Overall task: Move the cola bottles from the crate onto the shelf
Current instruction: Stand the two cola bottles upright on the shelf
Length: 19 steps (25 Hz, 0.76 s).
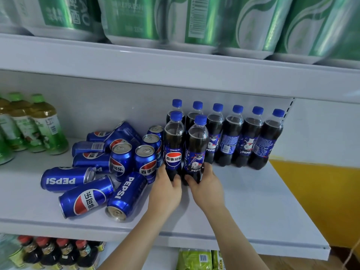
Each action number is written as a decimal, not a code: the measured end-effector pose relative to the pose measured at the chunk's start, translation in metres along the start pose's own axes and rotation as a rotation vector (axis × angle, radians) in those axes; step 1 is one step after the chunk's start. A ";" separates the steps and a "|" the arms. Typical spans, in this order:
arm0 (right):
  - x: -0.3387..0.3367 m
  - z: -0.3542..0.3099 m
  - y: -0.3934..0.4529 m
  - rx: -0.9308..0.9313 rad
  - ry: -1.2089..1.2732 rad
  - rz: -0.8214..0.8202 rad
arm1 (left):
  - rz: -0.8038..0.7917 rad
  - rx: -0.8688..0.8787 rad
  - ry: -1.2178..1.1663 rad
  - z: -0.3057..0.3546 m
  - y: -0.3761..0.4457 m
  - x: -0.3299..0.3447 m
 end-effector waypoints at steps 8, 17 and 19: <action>0.015 -0.001 0.024 -0.013 0.036 0.036 | -0.053 -0.059 -0.076 -0.005 0.031 0.009; 0.024 0.004 0.038 -0.014 0.011 0.038 | -0.093 -0.074 -0.099 -0.006 0.043 0.010; 0.026 0.005 0.040 -0.017 0.009 0.038 | -0.106 -0.059 -0.064 -0.009 0.042 0.012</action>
Point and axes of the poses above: each hand's wrist, its own y-axis towards the middle knuckle, its own x-axis out of the palm, z = x × y, the point moved 3 cm from there along y, towards the middle knuckle, and after that the axes turned 6 degrees about -y, right-handed, at the moved point
